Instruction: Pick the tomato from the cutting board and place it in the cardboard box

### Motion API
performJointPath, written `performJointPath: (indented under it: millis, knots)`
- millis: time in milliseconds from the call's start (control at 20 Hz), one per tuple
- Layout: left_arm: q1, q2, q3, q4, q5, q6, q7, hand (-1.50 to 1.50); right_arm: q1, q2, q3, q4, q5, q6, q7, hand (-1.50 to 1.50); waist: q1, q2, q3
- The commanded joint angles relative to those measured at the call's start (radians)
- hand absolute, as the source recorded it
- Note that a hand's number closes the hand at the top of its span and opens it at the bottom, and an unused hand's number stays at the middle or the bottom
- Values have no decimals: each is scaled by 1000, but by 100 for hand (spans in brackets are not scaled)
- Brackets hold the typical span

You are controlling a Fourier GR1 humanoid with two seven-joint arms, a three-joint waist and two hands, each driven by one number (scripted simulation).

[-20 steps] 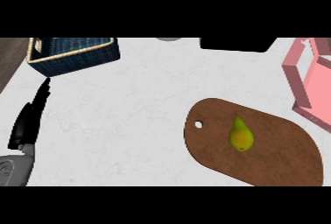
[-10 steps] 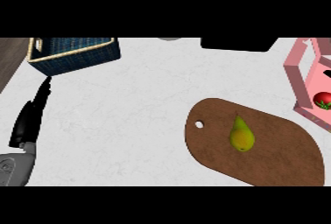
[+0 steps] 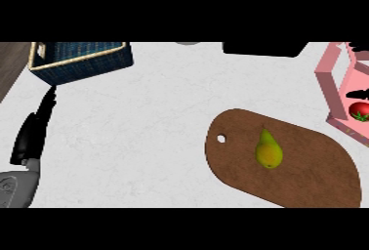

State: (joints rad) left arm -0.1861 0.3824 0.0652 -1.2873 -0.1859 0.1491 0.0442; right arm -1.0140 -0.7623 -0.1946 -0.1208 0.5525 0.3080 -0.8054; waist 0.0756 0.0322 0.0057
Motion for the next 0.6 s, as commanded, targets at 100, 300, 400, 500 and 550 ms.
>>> performJointPath:
  millis: [100, 300, 400, 500, 550]
  knots:
    - [-10, -2, -1, 16, -12, 3, 0, 0, 2, -5, -112, 21, -108, 17, -63, -150, -7, 4, 1]
    - [18, 4, 11, 3, 9, -16, -16, 0, -51, -94, -196, 51, -191, 115, 18, -150, 5, 1, 1]
    - [-6, 6, 14, 13, 2, -8, -16, 0, -20, -100, -214, 48, -210, 130, -18, -150, -3, 6, 2]
    - [-10, 22, 18, 0, 12, -32, 9, 0, 8, -129, -227, 59, -225, 182, -19, -150, -7, 6, 4]
    - [12, -1, 9, -4, 2, -8, -6, 0, -18, -162, -247, 62, -246, 220, 13, -150, -4, 4, 3]
